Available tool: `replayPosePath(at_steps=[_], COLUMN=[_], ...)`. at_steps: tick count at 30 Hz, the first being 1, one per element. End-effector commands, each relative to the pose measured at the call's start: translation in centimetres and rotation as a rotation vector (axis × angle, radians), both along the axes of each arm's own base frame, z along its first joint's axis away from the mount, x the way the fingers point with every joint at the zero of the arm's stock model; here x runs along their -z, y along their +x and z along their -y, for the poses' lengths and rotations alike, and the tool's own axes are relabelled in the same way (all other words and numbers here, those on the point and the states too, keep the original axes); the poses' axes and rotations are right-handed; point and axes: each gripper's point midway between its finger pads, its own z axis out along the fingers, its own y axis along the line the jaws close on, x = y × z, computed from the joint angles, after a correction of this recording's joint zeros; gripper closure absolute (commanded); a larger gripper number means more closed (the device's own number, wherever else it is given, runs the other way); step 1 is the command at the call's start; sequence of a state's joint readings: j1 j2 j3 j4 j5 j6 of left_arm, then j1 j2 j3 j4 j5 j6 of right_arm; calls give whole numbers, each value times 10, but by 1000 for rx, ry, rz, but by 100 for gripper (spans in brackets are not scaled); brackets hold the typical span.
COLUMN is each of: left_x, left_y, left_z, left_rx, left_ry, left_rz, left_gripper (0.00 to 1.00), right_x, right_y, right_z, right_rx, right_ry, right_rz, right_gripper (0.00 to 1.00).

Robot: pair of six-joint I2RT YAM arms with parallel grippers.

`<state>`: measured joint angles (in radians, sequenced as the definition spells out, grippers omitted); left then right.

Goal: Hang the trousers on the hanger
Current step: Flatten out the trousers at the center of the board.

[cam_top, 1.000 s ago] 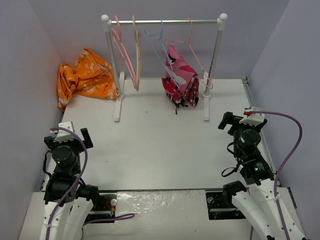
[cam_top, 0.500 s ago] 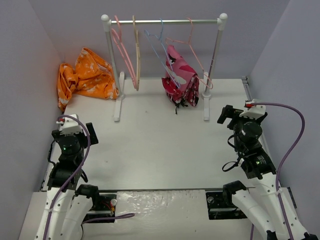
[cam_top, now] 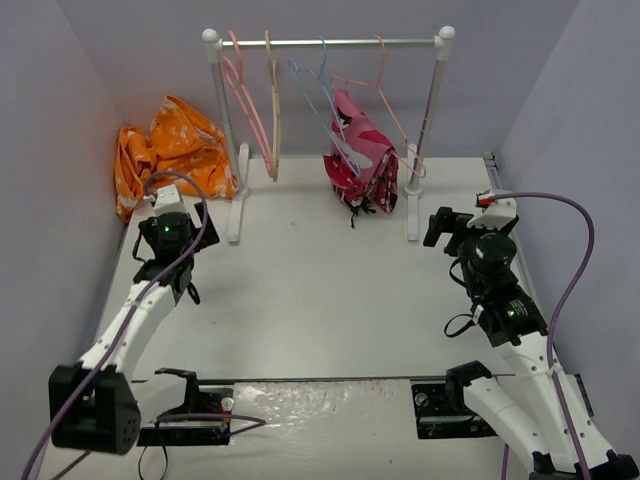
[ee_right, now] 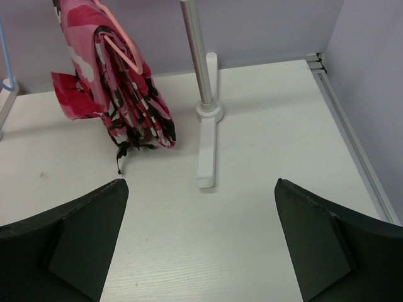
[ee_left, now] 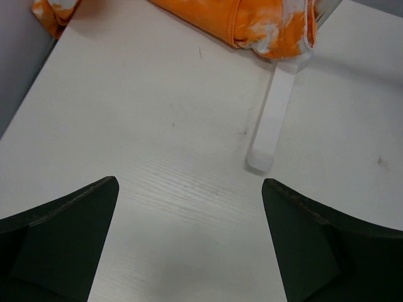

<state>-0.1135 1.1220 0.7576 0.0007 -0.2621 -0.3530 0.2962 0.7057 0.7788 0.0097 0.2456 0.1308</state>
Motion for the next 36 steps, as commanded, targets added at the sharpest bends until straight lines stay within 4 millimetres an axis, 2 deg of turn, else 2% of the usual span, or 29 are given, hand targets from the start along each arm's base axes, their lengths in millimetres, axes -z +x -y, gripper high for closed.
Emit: replayPosePath(at_steps=[1, 2, 4, 8, 13, 14, 15, 16, 21, 24, 27, 31, 36], left_x=[-38, -39, -54, -40, -34, -32, -39, -27, -4, -1, 2, 14, 22], left_y=[73, 86, 114, 152, 191, 195, 198, 205, 229, 239, 245, 255, 255], left_z=[10, 13, 22, 32, 45, 46, 48, 50, 57, 58, 59, 59, 58], left_rx=[-22, -10, 49, 115, 200, 209, 220, 229, 271, 275, 285, 295, 300], left_ry=[-101, -100, -86, -52, -14, -11, -8, -4, 15, 25, 39, 62, 71], left_rz=[155, 162, 219, 225, 250, 248, 261, 240, 215, 206, 204, 164, 132], left_gripper=[4, 4, 4, 4, 6, 7, 7, 8, 13, 16, 19, 26, 37], right_x=[-32, -32, -32, -31, -30, -30, -30, -30, -29, -27, -27, -26, -25], right_y=[6, 7, 7, 6, 3, 3, 4, 4, 3, 1, 0, 0, 0], right_z=[-15, -16, -16, -16, -15, -15, -15, -15, -14, -13, -11, -10, -10], right_rx=[-67, -72, -72, -71, -66, -66, -65, -66, -62, -56, -50, -43, -40], right_ry=[44, 44, 45, 50, 53, 53, 53, 52, 49, 49, 49, 48, 48], right_rz=[77, 75, 73, 72, 71, 70, 70, 67, 63, 56, 56, 51, 48], right_gripper=[0, 0, 0, 0, 0, 0, 0, 0, 0, 0, 0, 0, 0])
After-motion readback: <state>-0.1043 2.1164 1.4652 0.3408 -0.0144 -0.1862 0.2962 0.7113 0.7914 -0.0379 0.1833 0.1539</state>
